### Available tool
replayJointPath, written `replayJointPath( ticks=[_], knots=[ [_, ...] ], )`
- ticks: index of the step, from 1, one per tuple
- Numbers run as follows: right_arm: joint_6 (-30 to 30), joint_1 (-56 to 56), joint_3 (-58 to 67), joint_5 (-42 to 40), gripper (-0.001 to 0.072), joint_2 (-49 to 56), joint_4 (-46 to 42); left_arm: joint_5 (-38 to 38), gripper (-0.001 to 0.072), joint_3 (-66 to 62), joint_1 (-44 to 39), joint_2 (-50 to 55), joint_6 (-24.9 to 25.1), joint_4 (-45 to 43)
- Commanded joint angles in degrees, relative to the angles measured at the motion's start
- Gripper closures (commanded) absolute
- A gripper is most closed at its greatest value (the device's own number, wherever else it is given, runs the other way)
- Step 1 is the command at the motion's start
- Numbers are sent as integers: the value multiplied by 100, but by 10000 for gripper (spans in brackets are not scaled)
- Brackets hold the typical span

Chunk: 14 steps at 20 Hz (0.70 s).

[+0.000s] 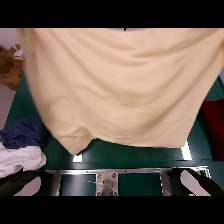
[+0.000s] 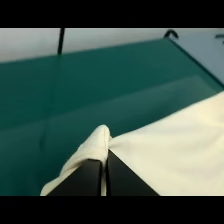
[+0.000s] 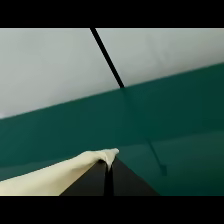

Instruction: Fold the shirts.

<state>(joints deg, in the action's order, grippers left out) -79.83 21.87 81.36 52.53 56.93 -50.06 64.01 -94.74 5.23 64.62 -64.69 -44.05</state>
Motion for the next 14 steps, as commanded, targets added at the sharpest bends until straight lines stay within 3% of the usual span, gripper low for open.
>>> replayJointPath(
  ticks=[1, 5, 10, 11, 12, 13, 14],
  knots=[
    [299, -304, -885, -553, 696, 1047, 4, -588, 681, 927, -542, 1222, 428, 133],
    [358, -494, -852, -892, 697, 2640, 166, -1801, 681, 1038, -949, 2793, 474, 308],
    [361, -483, -809, -970, 696, 3532, 289, -2116, 680, 1027, -940, 3510, 474, 680],
    [361, -470, -807, -968, 695, 3534, 286, -2085, 634, 1012, -907, 3508, 474, 680],
    [358, -415, -752, -885, 665, 3512, 286, -1921, 326, 940, -831, 3504, 474, 680],
    [356, -286, -636, -612, 481, 3480, 286, -1580, 105, 789, -691, 3499, 413, 678],
    [356, -109, -520, -225, 390, 3421, 284, -1110, 96, 592, -501, 3497, 310, 678]
  ],
)
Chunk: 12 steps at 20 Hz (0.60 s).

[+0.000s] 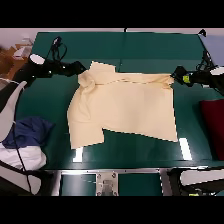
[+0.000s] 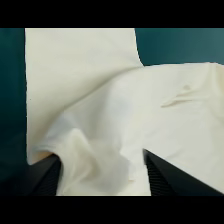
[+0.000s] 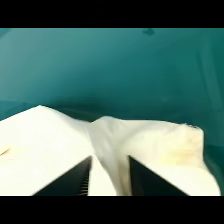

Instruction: Fold the shirts.

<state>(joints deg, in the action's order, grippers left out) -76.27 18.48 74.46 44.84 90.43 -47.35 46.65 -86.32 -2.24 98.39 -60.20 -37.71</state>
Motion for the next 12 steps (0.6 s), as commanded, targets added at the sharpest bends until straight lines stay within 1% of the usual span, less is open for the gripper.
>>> replayJointPath(
  ticks=[1, 3, 4, 6, 9, 10, 12],
  knots=[
    [-2, 452, 260, 994, 389, -28, -4, 1248, 96, -509, 507, 120, -149, 44],
    [-2, 879, 273, 1735, 400, -282, -37, 2472, 96, -957, 1099, 120, -348, 39],
    [-2, 1056, 245, 2046, 422, -413, -131, 2970, 96, -1078, 1394, 120, -481, 15],
    [-2, 1331, -72, 2365, 422, -800, -358, 3624, 96, -1047, 1832, 116, -693, -227],
    [0, 1757, -1078, 2378, 423, -1606, -590, 4107, 97, -608, 2028, 116, -721, -1189],
    [0, 1921, -1434, 2378, 422, -1869, -656, 4103, 96, -284, 2026, 116, -660, -1377],
    [4, 2312, -2103, 2378, 421, -2332, -739, 3901, 96, 417, 2020, 116, -424, -1355]
  ],
)
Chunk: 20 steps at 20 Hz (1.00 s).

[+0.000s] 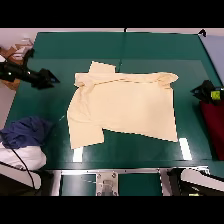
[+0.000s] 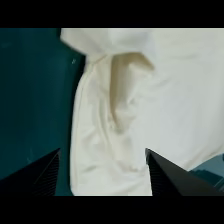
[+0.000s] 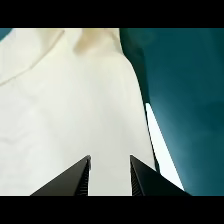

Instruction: Fold the shirts.

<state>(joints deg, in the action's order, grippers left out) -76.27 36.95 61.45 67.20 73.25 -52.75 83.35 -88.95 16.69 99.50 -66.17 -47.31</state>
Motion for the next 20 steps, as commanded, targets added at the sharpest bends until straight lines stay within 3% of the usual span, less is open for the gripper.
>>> replayJointPath(
  ticks=[1, 6, 9, 10, 12, 13, 14, 20],
  knots=[
    [4, 680, -1097, 142, 421, -809, -199, 33, 96, 1016, 120, 4, 302, -387],
    [44, 1189, -1958, 144, 416, -1123, -197, -863, 97, 2046, -343, 42, 887, -153],
    [44, 1182, -2352, 142, 316, -1123, -197, -1021, 98, 2081, -754, 72, 970, -31],
    [42, 1185, -2465, 142, 297, -1121, -229, -962, 142, 2081, -894, 101, 970, -7],
    [-2, 1185, -2651, 175, 190, -1121, -472, -710, 467, 2081, -1145, 170, 1102, -50],
    [-66, 1185, -2728, 245, 171, -1110, -601, -632, 608, 2076, -1209, 170, 1156, -114],
    [-127, 1182, -2800, 345, 172, -1075, -745, -595, 681, 2057, -1204, 170, 1163, -136],
    [-116, 1169, -3261, 452, 173, -404, -874, -514, 682, 2015, -1082, 168, 1152, -155]
  ],
)
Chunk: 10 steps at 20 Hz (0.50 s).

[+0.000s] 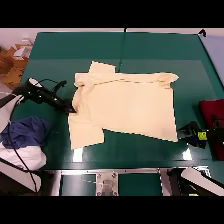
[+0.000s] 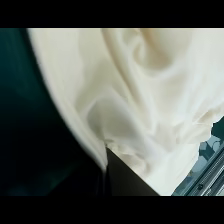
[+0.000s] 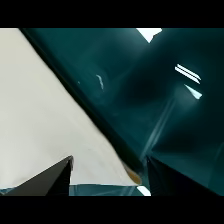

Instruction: Fold the shirts.

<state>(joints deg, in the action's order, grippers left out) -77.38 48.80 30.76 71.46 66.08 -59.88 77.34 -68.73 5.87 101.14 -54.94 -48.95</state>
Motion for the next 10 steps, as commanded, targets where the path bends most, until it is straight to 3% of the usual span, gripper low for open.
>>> replayJointPath(
  ticks=[1, 4, 7, 9, 10],
  knots=[
    [9, -15, -214, 81, 173, 479, -166, 90, 682, -7, 0, 4, 31, 9],
    [243, -22, -232, 136, 185, 813, 50, 66, 682, -7, 0, 4, 39, 13],
    [398, -157, -225, 13, 246, 905, 190, 46, 682, -7, 0, 4, 39, 42],
    [542, -205, -219, -52, 375, 905, 374, 42, 681, -9, 0, 4, 52, 94],
    [693, -219, -179, -52, 541, 905, 551, 52, 682, -28, 0, 4, 57, 118]
  ],
)
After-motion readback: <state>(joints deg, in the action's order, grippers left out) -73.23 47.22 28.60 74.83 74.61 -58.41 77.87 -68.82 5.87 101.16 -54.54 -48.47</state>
